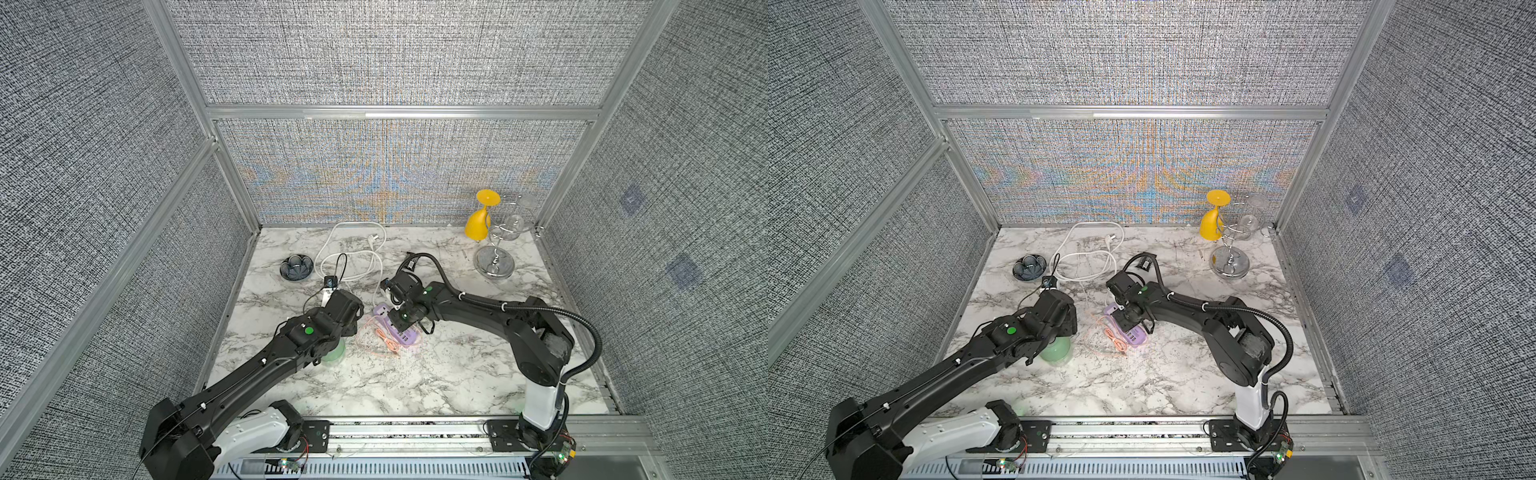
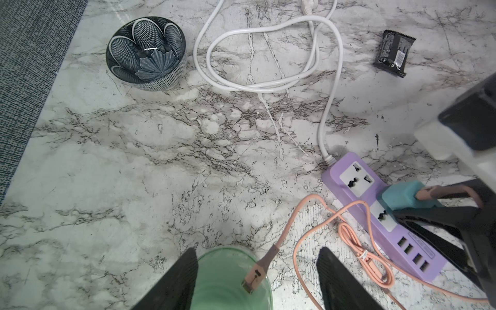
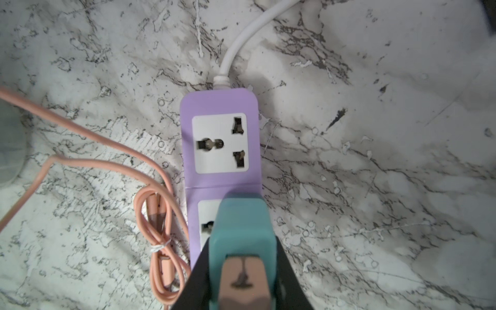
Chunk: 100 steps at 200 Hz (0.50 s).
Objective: Charge the cordless meat grinders
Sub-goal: Insert the plug into the socket.
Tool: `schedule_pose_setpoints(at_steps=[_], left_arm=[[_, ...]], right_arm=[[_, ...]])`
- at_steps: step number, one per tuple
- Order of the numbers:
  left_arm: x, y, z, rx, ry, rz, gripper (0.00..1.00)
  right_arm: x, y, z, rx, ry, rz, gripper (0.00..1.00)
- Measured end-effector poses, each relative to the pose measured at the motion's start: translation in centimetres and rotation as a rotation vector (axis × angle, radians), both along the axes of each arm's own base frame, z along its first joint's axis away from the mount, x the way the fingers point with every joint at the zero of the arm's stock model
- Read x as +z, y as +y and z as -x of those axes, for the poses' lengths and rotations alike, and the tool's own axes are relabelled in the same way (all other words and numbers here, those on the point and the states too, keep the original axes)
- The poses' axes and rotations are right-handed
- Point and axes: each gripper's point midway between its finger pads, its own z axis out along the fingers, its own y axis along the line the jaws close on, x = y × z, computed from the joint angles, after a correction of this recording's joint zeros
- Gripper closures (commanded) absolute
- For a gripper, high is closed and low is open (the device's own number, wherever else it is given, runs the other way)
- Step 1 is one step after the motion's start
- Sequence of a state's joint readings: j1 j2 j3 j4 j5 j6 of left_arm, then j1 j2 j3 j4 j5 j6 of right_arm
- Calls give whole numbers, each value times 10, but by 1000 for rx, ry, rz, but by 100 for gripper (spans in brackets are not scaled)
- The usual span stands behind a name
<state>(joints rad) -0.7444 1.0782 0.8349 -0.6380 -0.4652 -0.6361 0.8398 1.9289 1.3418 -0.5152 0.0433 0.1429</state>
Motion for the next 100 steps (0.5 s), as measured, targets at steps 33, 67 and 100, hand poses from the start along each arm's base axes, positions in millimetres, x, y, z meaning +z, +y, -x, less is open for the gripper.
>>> schedule_pose_setpoints(at_steps=[33,67,100], left_arm=[[5,2,0,0,-5,-6,12],[30,-2,-8,-12,-51,-10,1],[67,0,-16,-18,-144,-8,1]], right_arm=[[5,1,0,1,-4,-19,70],[30,-10,15,1,48,-6,33],[104,-4,5,5,-58,-122,25]])
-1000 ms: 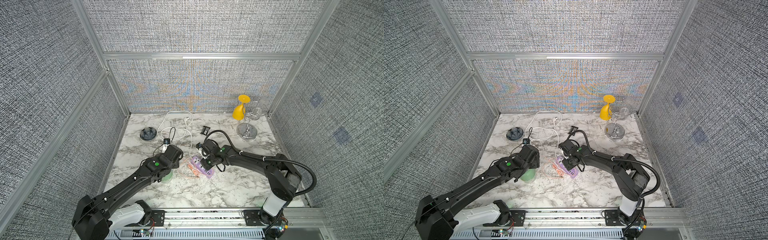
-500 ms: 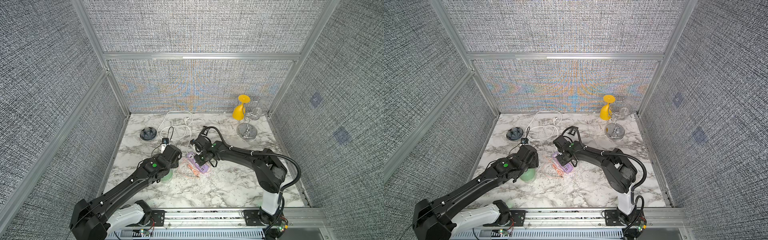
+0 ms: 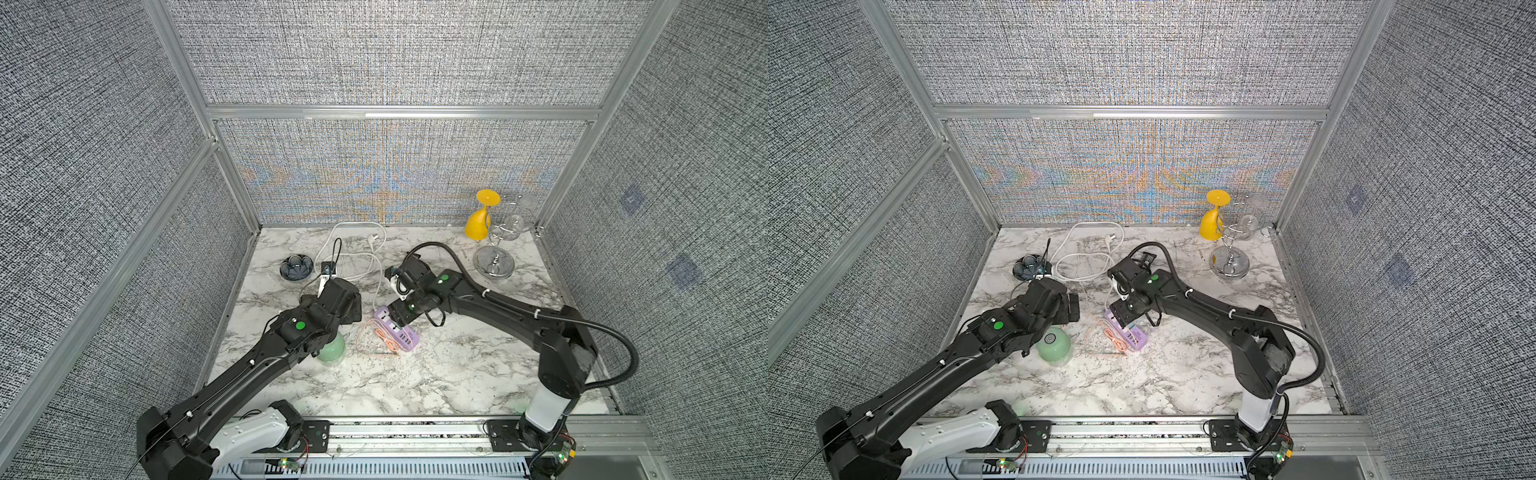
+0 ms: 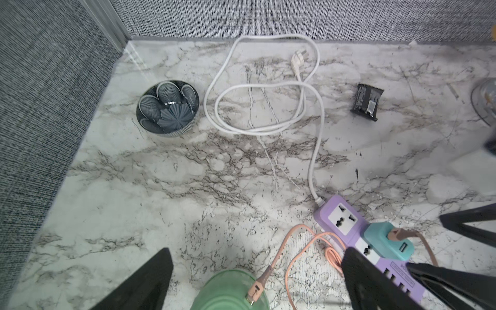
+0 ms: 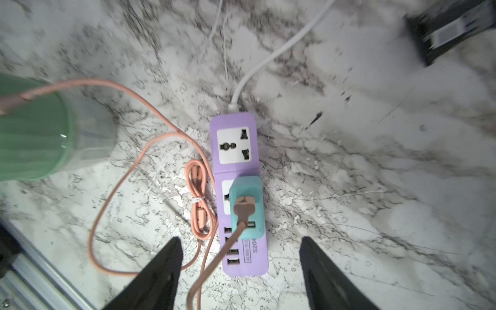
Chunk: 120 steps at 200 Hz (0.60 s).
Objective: Charge the cordless meat grinders
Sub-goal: Insert the plug into the socket, then reset both arms
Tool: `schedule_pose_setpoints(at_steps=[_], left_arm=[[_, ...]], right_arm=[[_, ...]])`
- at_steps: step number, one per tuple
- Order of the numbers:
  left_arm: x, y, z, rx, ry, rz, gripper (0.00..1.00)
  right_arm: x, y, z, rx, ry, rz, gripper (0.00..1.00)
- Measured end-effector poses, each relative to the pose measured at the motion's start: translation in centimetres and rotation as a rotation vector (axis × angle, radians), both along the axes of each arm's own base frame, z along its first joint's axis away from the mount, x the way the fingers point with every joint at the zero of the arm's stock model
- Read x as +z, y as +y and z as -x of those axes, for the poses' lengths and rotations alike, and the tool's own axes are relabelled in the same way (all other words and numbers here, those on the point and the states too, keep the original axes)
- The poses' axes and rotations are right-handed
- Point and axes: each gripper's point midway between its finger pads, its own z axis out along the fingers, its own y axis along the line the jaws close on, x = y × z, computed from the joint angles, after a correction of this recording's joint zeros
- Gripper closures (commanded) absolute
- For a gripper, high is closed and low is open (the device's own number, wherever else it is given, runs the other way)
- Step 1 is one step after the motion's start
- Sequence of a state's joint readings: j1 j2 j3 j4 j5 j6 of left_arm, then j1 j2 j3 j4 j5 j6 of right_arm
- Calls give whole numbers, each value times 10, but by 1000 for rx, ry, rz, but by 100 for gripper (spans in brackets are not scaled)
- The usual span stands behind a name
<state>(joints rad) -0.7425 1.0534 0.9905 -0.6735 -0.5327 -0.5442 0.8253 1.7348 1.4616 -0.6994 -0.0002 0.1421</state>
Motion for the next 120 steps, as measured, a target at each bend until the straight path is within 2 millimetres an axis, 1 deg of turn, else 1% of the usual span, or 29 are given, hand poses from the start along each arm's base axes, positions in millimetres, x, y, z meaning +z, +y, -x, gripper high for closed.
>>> schedule_pose_setpoints(at_steps=[6,18,33,41,48,62,63,67,70,74,81,86,88,93,96,106,113,120], left_arm=[[7,1,-1,1,-19,0,1],[23,4,-3,-2,-63,-4,1],[41,6,-4,-22,-113,-23,1],[50,5,-5,-44,-132,-42,3],[59,5,-6,-62,-151,-63,5],[76,5,-10,-87,-193,-113,10],[76,5,-11,-89,-195,-116,10],[81,5,-12,-95,-208,-133,2],[84,5,-13,-97,-217,-144,1],[87,6,-15,-104,-230,-167,1],[92,6,-16,-111,-246,-184,1],[95,6,-18,-110,-264,-190,1],[96,7,-18,-111,-271,-197,1],[98,8,-20,-111,-292,-213,1],[98,9,-21,-108,-303,-222,1],[96,17,-27,-81,-341,-255,1],[89,27,-33,-53,-355,-282,1],[78,41,-39,-16,-359,-308,1]], right_arm=[[10,-1,0,0,-14,-10,24],[24,-6,2,2,-35,-15,24],[40,-15,7,-1,-59,-25,24],[49,-22,10,-6,-77,-36,25],[56,-30,13,-17,-99,-43,25],[70,-55,13,-78,-168,-55,24],[71,-57,13,-82,-173,-56,24],[74,-65,12,-108,-200,-59,24],[76,-71,11,-124,-217,-62,24],[79,-79,10,-148,-247,-68,26],[83,-90,7,-180,-296,-79,34],[84,-98,4,-203,-333,-85,37],[84,-101,4,-211,-348,-85,35],[85,-107,0,-235,-391,-90,25],[84,-111,-2,-248,-414,-93,21],[81,-125,-7,-294,-482,-94,13],[80,-139,-12,-336,-526,-87,12],[82,-158,-20,-398,-577,-87,12]])
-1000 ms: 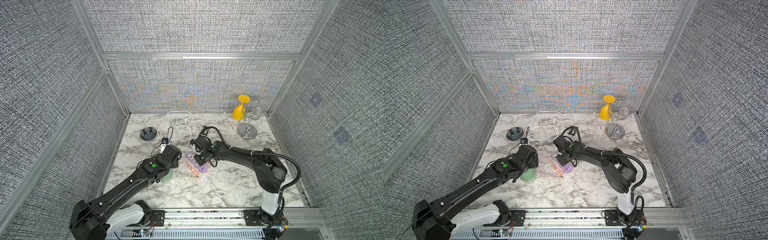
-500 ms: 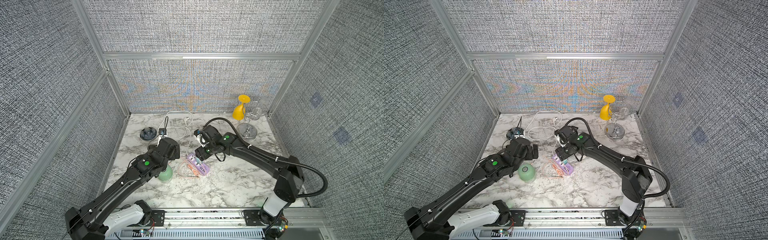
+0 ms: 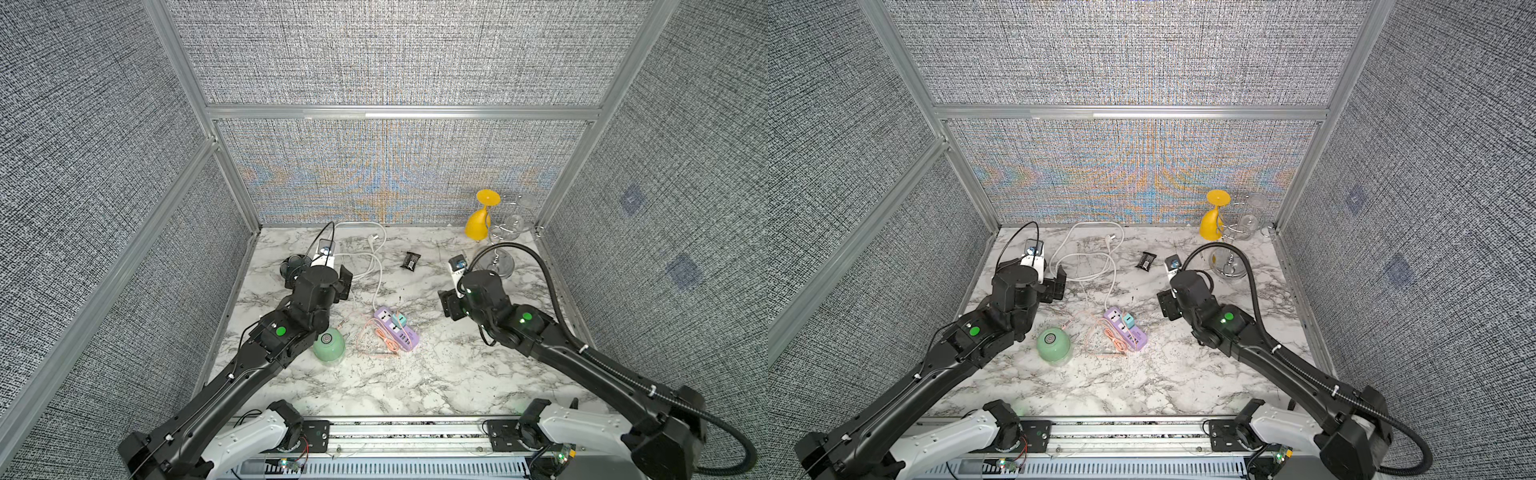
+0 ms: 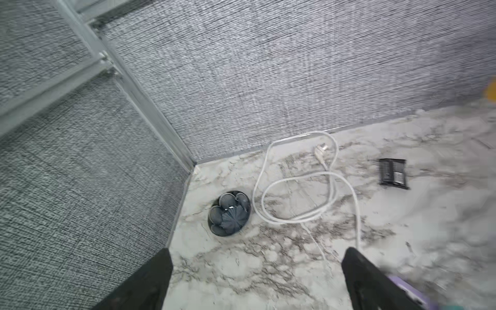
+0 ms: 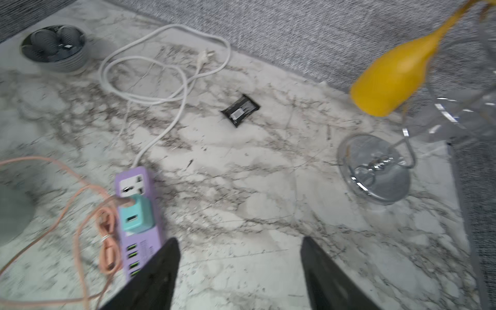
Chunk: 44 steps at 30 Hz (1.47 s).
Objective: Charge the cordless meat grinders
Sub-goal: Reset both arms
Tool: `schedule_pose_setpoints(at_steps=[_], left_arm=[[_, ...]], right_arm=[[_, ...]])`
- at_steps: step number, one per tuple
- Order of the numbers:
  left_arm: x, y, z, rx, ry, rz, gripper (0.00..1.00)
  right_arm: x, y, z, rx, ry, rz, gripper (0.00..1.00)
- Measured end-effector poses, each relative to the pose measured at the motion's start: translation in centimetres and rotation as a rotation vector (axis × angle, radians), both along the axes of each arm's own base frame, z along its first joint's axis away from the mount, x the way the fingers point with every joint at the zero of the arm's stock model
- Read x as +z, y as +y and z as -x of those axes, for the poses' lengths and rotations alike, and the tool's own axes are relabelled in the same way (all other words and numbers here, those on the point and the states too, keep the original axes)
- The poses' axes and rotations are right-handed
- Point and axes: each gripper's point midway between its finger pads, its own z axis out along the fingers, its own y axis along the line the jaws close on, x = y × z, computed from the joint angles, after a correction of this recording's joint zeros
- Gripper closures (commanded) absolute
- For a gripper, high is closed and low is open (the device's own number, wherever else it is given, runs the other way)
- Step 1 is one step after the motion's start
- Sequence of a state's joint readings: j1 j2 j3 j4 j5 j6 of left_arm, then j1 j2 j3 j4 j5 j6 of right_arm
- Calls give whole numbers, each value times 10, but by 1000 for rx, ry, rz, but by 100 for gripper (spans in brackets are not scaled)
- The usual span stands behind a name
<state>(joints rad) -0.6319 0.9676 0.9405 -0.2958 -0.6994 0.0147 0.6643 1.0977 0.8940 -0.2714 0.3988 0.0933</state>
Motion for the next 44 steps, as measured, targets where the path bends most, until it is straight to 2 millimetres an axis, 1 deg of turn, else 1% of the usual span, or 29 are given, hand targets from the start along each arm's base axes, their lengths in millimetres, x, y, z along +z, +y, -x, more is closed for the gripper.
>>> schedule_pose_setpoints(at_steps=[2,3,5,6,7,8,9,11,13,16,17,19,20,22,23,25,28,31,40,44], left_arm=[[-31,36,-9,101,4,-27,1],[-46,51,-10,144,15,-31,1],[-77,87,-11,255,44,-27,1],[-92,102,-10,302,57,-23,1],[-109,117,-8,351,73,-16,1],[-124,126,-6,382,90,-9,1],[-143,136,-2,408,117,0,1],[-170,147,4,443,150,11,1],[-191,149,5,444,162,41,1],[-206,146,-5,413,153,79,1],[-207,144,-10,398,136,94,1],[-209,140,-25,364,99,125,1],[-212,138,-31,353,91,135,1],[-221,135,-43,322,75,158,1],[-226,133,-47,306,84,164,1],[-228,133,-54,283,77,185,1],[-218,134,-64,271,36,211,1],[-213,129,-68,240,17,225,1],[-213,126,-69,224,16,235,1],[-212,126,-69,224,16,235,1]], right_arm=[[1,-46,-19,-150,-82,-36,12],[-4,-66,-26,-214,-104,-46,12],[-29,-110,-36,-351,-97,-29,11],[-43,-127,-38,-403,-80,-8,10],[-58,-141,-40,-441,-57,7,9],[-70,-150,-41,-466,-40,24,9],[-83,-158,-41,-484,-22,45,8],[-110,-172,-39,-507,12,83,7],[-133,-183,-35,-524,31,88,7],[-154,-199,-34,-555,31,64,5],[-156,-200,-37,-549,23,47,5],[-156,-198,-50,-523,-20,-7,5],[-159,-195,-54,-509,-30,-21,5],[-172,-184,-58,-451,-10,-31,3],[-174,-177,-61,-416,-12,-39,2],[-169,-169,-66,-379,-35,-52,1],[-155,-168,-73,-367,-82,-61,1],[-154,-166,-74,-355,-94,-67,1],[-152,-165,-74,-350,-106,-67,1],[-152,-163,-78,-341,-106,-70,1]])
